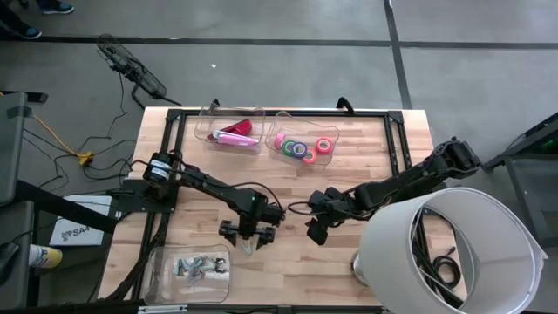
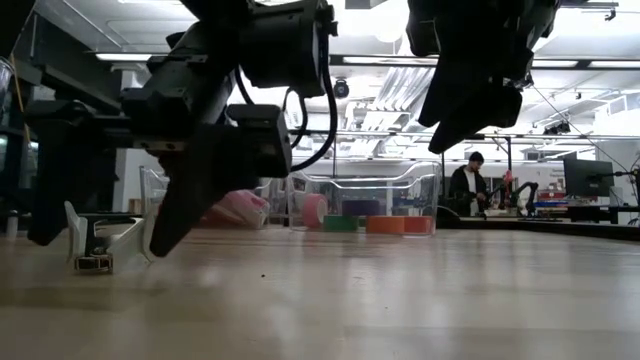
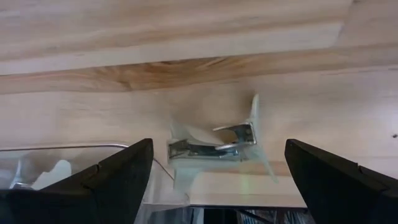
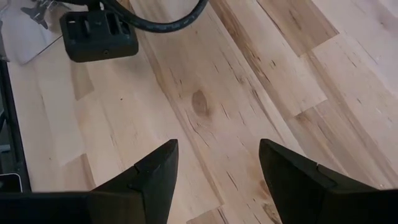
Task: Pick and place Stapler, Stapler remover, tape
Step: Put the gray stapler remover into the bottom transparent bin
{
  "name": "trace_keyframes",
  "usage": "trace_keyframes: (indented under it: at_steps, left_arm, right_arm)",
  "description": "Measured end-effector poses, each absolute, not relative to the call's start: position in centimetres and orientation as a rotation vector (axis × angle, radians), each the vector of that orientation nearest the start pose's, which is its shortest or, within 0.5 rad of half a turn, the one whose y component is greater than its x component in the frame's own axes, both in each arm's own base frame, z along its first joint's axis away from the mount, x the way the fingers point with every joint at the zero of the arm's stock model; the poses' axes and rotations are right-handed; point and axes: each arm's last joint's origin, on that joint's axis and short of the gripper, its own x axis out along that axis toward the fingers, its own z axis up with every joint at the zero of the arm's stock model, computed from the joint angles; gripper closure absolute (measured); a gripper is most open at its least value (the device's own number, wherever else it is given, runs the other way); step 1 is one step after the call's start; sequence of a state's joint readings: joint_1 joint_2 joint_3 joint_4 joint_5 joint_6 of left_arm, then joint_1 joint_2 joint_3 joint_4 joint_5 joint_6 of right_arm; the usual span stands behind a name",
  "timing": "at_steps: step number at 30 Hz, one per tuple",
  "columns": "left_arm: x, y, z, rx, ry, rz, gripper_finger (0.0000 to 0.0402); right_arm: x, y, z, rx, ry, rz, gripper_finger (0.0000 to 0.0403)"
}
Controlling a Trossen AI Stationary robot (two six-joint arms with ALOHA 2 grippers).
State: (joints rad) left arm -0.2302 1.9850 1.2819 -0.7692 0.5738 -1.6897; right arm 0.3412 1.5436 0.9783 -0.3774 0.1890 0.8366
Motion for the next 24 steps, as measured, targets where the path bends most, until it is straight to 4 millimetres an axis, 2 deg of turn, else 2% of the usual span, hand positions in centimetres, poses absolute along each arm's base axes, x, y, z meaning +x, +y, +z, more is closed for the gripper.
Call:
trace_keyframes:
  at_steps: [4,12,24]
  left_arm:
    - [34.8,-9.76,14.09,-1.506,1.685,0.775,0.0065]
    - [34.8,-9.74,14.09,-1.503,1.682,0.778,0.0142]
    - [34.8,-9.73,14.08,-1.494,1.679,0.771,0.0235]
  right_arm:
    - [29.24,9.81,20.9,0.53,0.898,-0.243,0.0187]
    - [29.24,9.81,20.9,0.53,0.898,-0.243,0.0187]
    - [29.25,9.79,20.9,0.527,0.895,-0.248,0.0187]
